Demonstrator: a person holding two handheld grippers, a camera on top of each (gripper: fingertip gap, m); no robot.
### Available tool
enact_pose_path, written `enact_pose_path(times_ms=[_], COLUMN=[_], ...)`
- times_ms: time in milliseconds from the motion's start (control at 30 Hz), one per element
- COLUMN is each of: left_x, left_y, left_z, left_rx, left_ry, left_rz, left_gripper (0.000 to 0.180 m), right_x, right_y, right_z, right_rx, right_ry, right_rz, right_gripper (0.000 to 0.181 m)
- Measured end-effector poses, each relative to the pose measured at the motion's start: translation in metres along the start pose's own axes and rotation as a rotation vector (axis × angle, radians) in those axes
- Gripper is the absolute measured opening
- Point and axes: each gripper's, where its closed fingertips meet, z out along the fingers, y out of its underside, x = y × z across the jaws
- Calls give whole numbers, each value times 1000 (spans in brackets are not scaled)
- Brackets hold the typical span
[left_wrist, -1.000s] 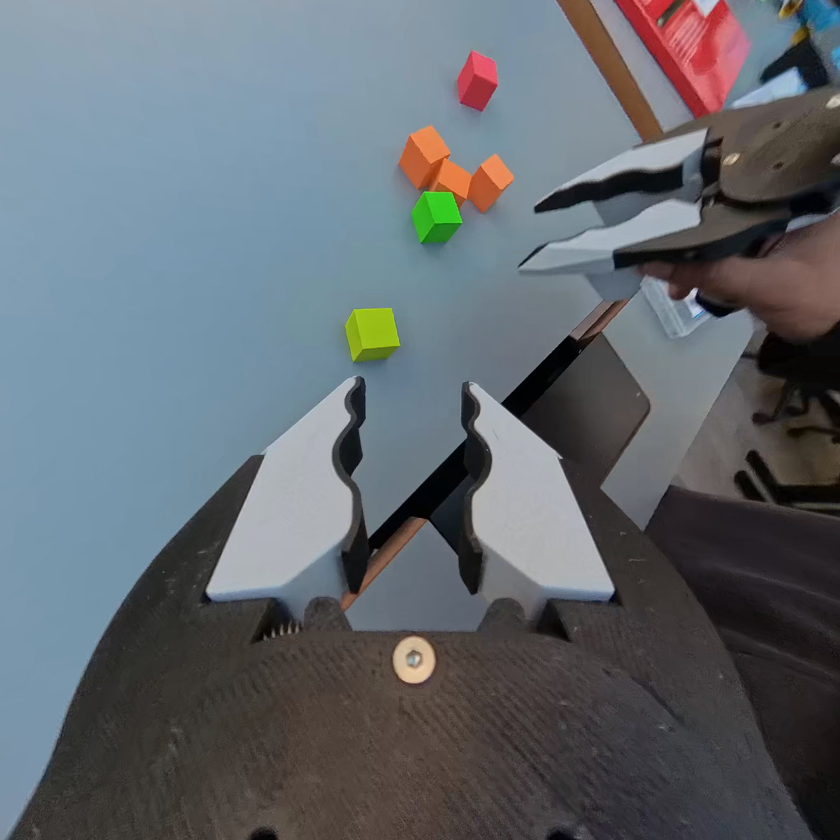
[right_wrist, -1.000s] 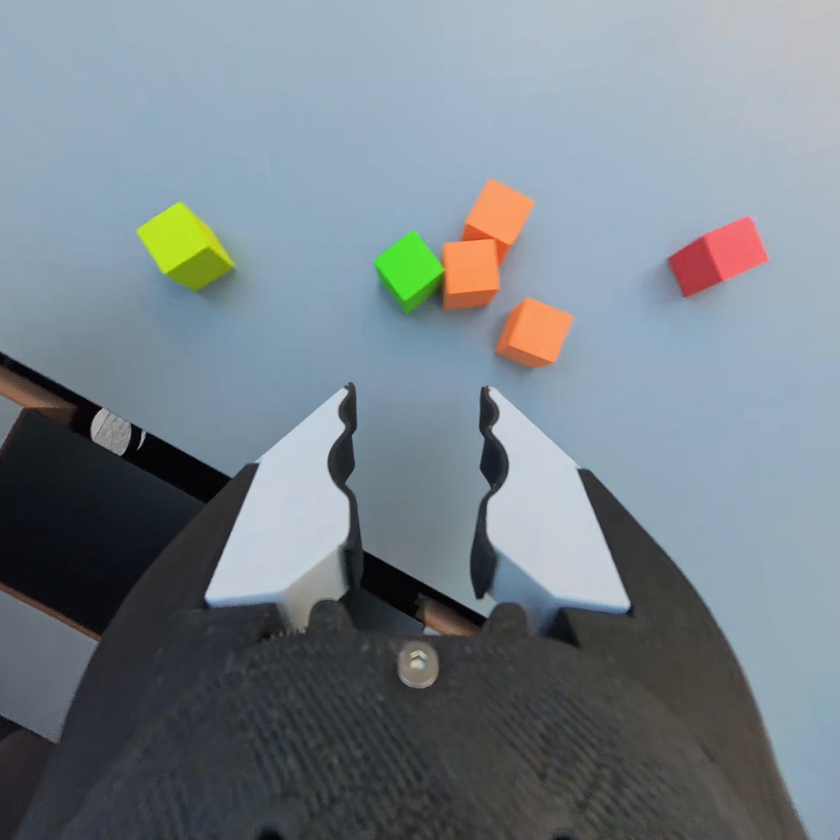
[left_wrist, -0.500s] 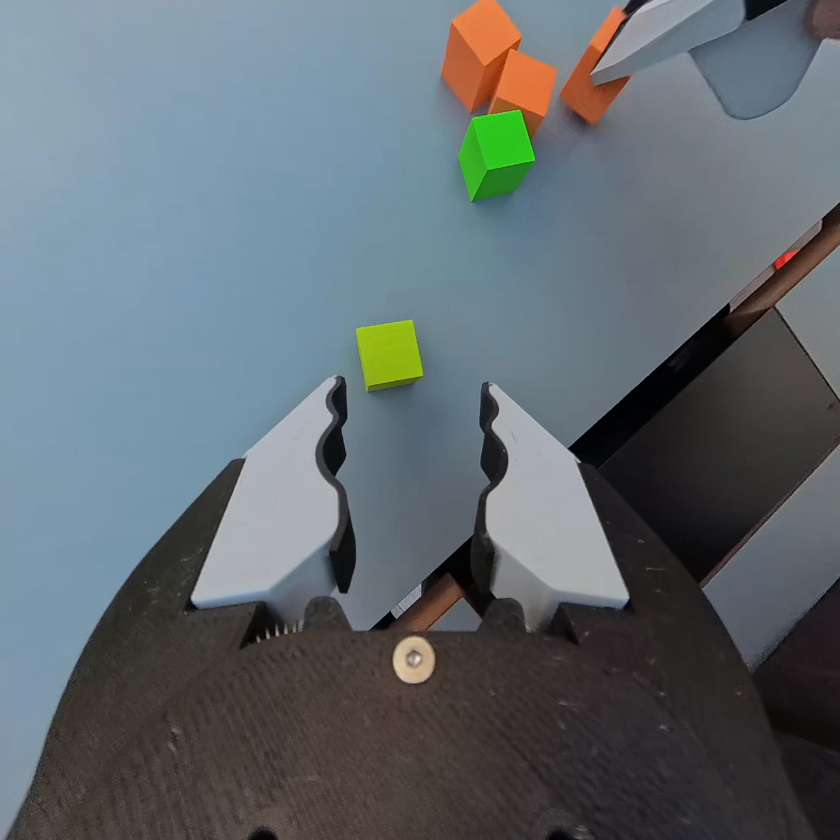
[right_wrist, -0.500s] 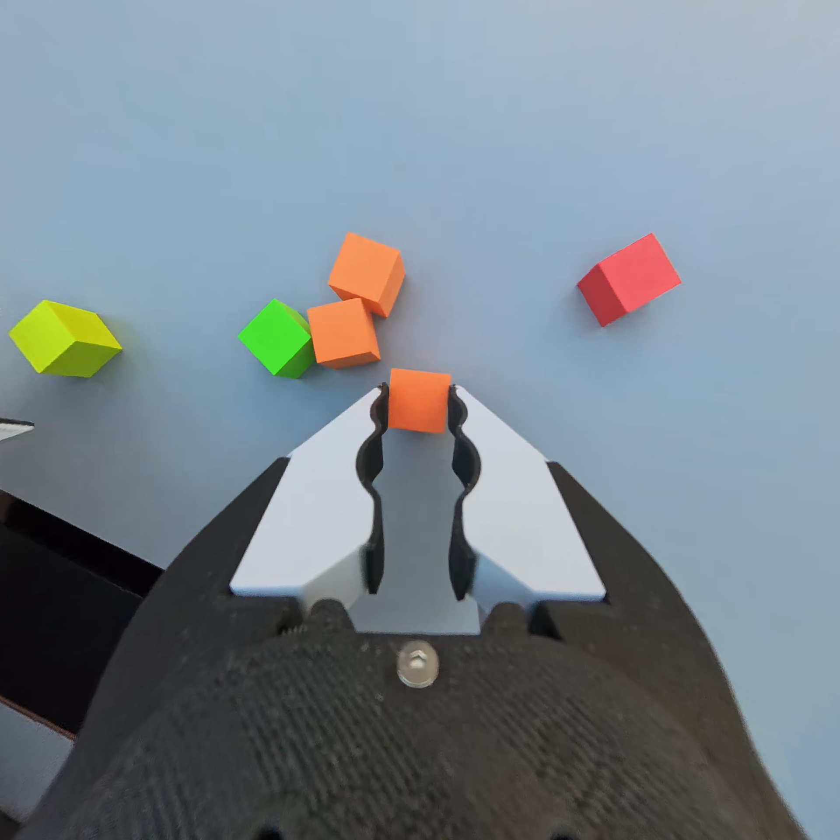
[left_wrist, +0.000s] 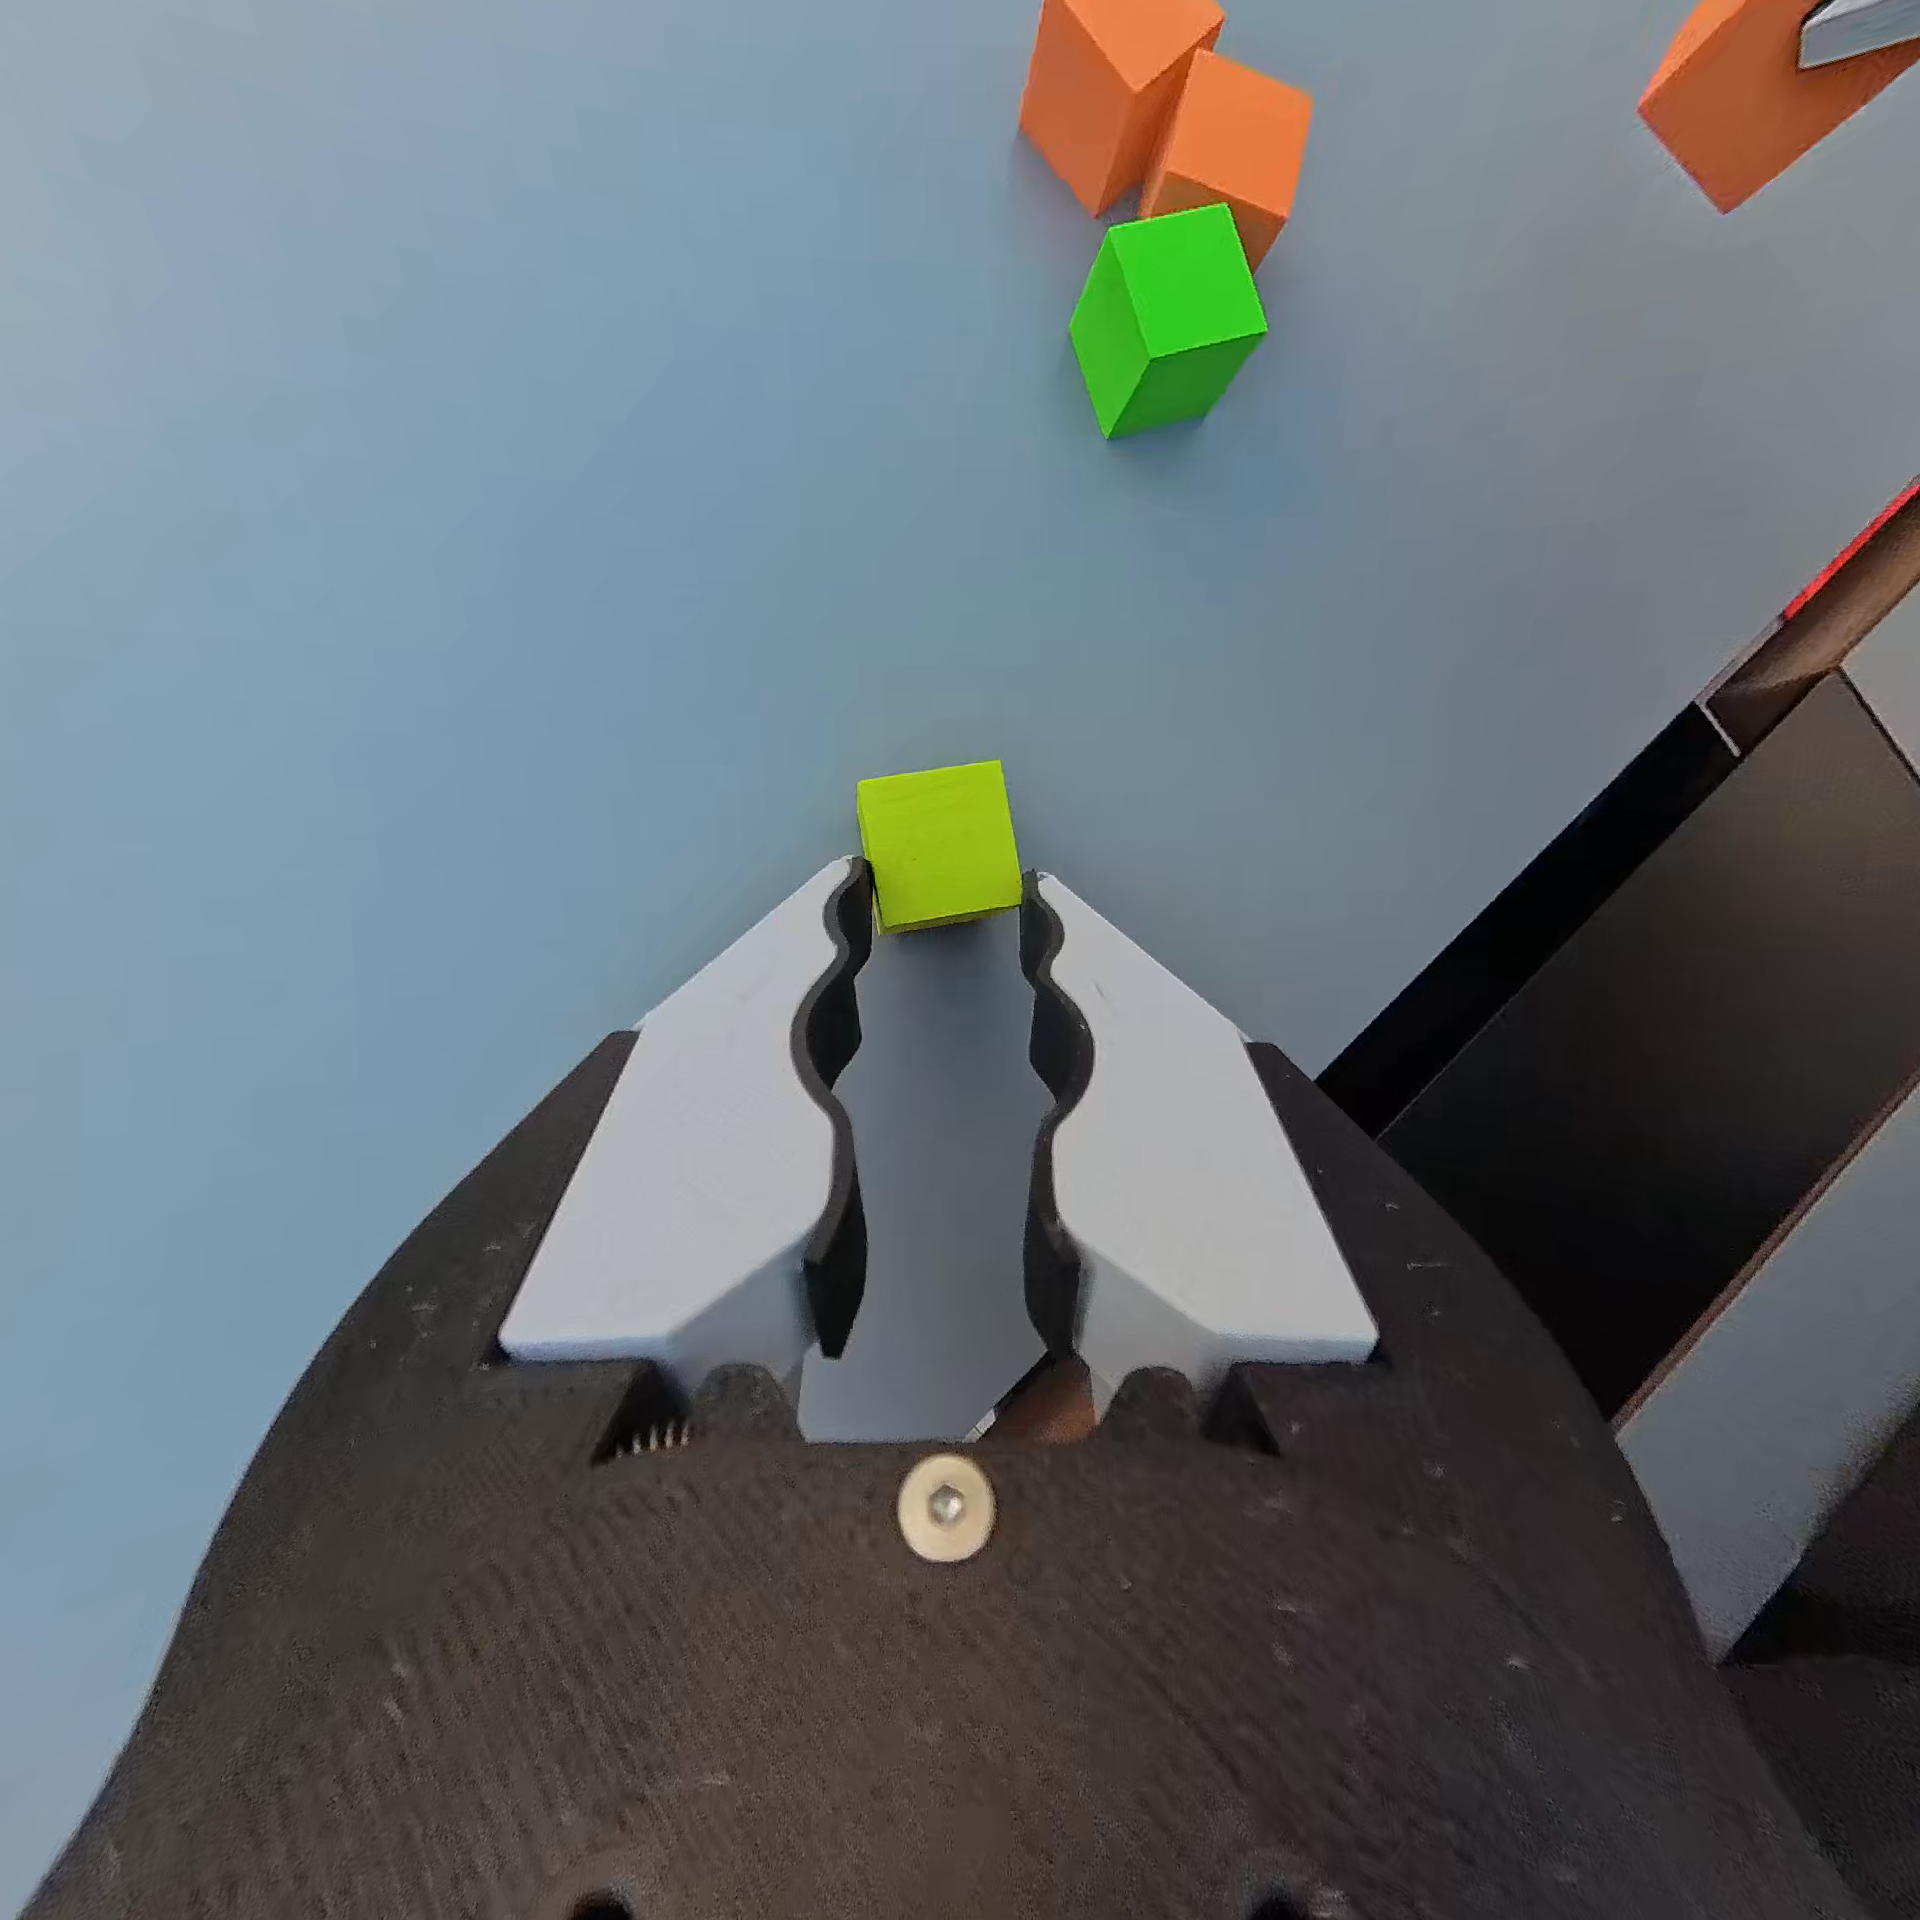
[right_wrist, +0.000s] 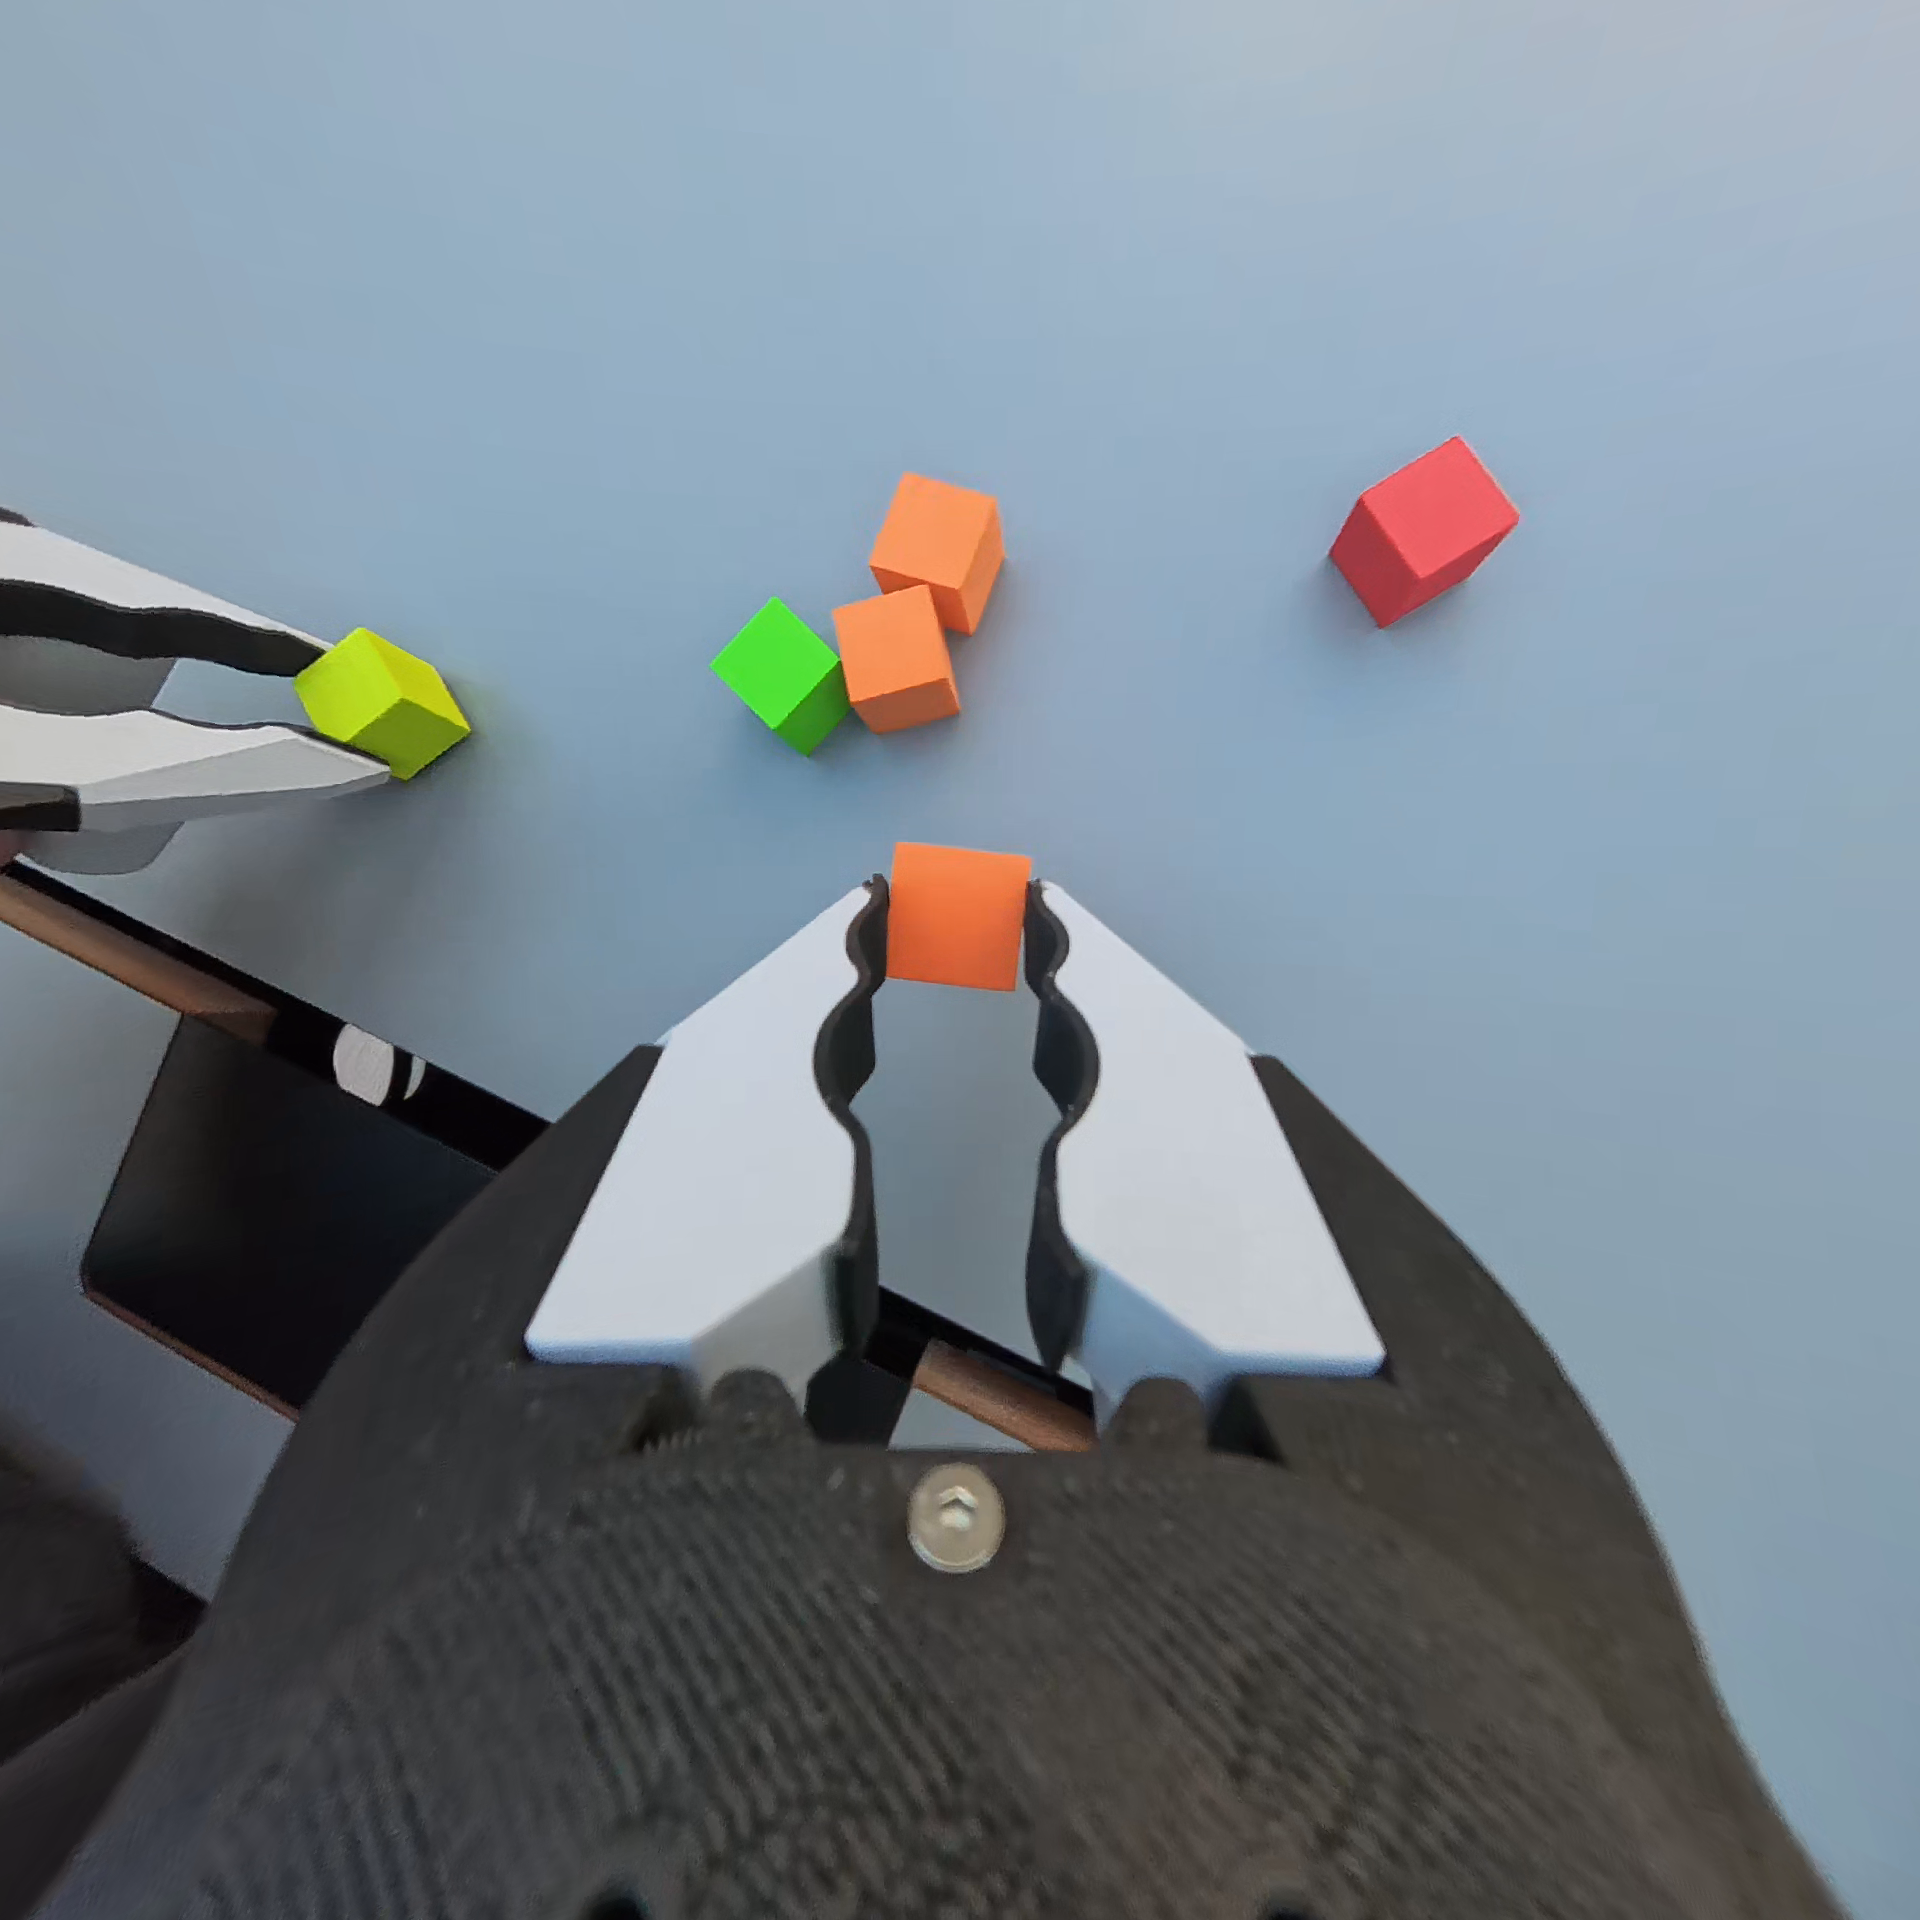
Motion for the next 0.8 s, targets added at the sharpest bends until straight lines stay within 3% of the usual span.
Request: enact_pose_path(times_ms=[133, 400, 600, 800], left_x=[2, 10, 4, 3], left_y=[5, 19, 22, 37], left_z=[-13, -14, -19, -24], left_rx=[29, -8, -1, 9], left_ry=[92, 248, 245, 209], left_rz=[84, 443, 384, 286], left_gripper=[26, 26, 47, 47], right_x=[-31, -106, -144, -175], right_y=[-1, -7, -7, -9], right_z=[1, 17, 27, 42], right_rx=[21, 23, -4, -35], right_ry=[-48, -165, -201, -255], right_rz=[-43, -185, -369, -557], right_gripper=[24, 24, 24, 24])
